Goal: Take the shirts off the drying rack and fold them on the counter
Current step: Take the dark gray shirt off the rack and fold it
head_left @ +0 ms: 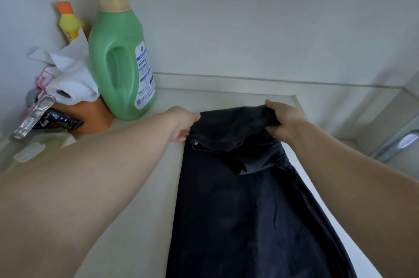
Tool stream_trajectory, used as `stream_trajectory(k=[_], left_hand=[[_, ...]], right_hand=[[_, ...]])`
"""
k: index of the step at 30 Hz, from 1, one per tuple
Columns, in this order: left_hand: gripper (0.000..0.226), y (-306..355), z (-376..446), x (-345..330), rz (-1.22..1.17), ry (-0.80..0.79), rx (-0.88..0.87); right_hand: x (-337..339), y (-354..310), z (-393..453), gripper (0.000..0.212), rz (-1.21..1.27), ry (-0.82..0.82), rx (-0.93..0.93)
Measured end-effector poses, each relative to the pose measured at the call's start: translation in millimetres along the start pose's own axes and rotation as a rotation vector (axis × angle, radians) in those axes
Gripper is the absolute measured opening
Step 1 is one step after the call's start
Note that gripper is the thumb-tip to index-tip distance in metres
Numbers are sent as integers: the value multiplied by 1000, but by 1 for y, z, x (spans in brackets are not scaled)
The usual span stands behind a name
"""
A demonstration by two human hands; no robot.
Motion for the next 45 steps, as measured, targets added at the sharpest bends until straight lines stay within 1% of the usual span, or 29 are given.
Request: stream_trajectory(k=[2,4,6,7,9,10,12,14,16,18,20,23,25,27,28,29,30,31,32,33,34,35,36,37,38,39,40,42,45], left_hand=[[38,0,5,-7,66,27,-44],[46,3,8,-11,213,55,-118],[44,6,5,-15,259,20,-121],[39,7,2,-16,245,-6,-112],[16,12,-1,-15,175,-14,-111],[11,16,-2,-12,112,9,-109],[18,21,-5,-7,-119,46,-72],[14,25,-15,0,-325,48,-39],[18,21,-23,4,-339,27,-90],[23,9,-27,1,-206,-20,-149],[36,-3,-26,-5,-114,-69,-181],[58,-12,-18,-11,-2,-73,-278],[66,-13,-20,-13,152,-40,-384],[65,-13,-25,-15,396,15,-493],[60,-13,-27,-16,520,53,-532],[52,-12,-30,-14,621,106,-543],[45,-8,-34,-10,685,173,-530],[42,-1,-40,-7,714,241,-541],[43,8,-46,-8,708,287,-608],[49,16,-52,-16,693,282,-716],[59,20,-58,-28,710,211,-827],[71,18,-63,-41,763,100,-891],[83,7,-63,-53,846,-8,-884],[93,-6,-59,-58,932,-71,-839],[101,-18,-52,-57,987,-85,-792],[107,-24,-44,-55,1005,-74,-764],[113,-28,-39,-53,1003,-68,-751],[121,-29,-36,-50,993,-60,-748],[123,-19,-28,-52,993,-42,-777]], right_hand=[[3,5,3,12,-24,-6,-42],[8,9,8,12,-55,-13,-56],[12,9,13,10,-61,-14,-72],[13,7,14,9,-49,-16,-80],[10,4,16,7,-14,-29,-96],[9,1,15,8,3,-43,-101],[6,-4,14,9,14,-80,-106],[7,-7,11,9,-30,-109,-105],[10,-9,10,11,-114,-117,-101],[13,-7,7,12,-276,-114,-64],[14,-6,4,14,-532,-74,48],[21,-3,3,13,-812,43,205],[30,1,6,27,-906,152,242],[36,5,4,45,-1005,210,238],[38,7,3,52,-1056,220,233],[39,8,1,56,-1112,244,239],[39,4,-1,58,-1173,287,294],[37,-5,-6,55,-1214,341,430],[29,-16,-13,54,-1182,367,631],[18,-23,-22,54,-1104,322,827],[6,-22,-28,55,-1044,202,962],[-7,-14,-31,56,-1091,47,1035],[-15,3,-28,59,-1254,-77,1053],[-16,22,-19,67,-1447,-144,1015],[-10,37,-9,78,-1589,-149,956],[-4,42,0,88,-1645,-106,895],[2,42,6,96,-1639,-55,843],[6,37,13,103,-1598,16,782],[3,31,19,102,-1600,48,745]])
Point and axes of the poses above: each hand's wrist, its own z-axis towards the middle knuckle, its own x-axis out of the back of the hand, y = z × x, the point moved 6 cm from there along z, towards the middle knuckle, and after that the axes turned 12 degrees about y, right-handed, at the moved point
